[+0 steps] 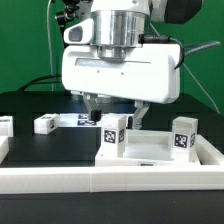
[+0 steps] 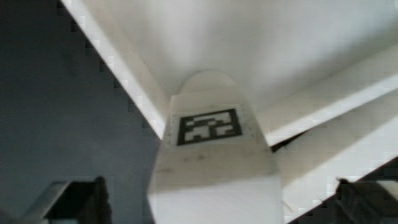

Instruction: Assemble square table

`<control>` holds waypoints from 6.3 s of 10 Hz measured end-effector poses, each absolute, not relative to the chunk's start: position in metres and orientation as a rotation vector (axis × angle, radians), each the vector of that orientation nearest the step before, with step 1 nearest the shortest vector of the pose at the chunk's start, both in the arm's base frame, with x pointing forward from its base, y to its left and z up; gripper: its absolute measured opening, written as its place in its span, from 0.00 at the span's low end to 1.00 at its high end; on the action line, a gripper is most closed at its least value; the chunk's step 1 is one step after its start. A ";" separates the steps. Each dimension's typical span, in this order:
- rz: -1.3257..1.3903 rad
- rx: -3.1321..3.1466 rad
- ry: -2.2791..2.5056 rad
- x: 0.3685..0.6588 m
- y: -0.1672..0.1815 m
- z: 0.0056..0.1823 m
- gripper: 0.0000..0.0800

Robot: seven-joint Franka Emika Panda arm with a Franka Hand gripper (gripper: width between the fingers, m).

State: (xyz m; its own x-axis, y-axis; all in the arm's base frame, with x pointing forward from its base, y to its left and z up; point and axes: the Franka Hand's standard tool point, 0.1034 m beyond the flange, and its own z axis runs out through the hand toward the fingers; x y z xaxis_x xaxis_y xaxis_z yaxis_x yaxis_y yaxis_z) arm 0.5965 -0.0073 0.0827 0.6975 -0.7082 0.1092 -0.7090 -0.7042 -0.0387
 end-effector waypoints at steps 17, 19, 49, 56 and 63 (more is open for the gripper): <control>0.114 2.388 -2.132 0.554 0.064 0.082 0.81; 0.081 2.170 -2.367 0.544 0.069 0.082 0.81; 0.053 1.973 -2.364 0.483 0.068 0.006 0.06; 0.100 2.178 -2.183 0.483 0.040 0.009 0.06; 0.086 2.478 -1.807 0.478 0.029 0.007 0.06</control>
Offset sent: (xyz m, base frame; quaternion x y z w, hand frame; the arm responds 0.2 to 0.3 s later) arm -0.0152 0.0304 -0.0007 0.0017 0.0473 0.2164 0.9752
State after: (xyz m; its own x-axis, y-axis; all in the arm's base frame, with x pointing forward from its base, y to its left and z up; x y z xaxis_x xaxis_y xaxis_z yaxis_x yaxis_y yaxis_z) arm 0.4779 0.0293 0.0066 0.3057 -0.9480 0.0886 -0.9521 -0.3046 0.0267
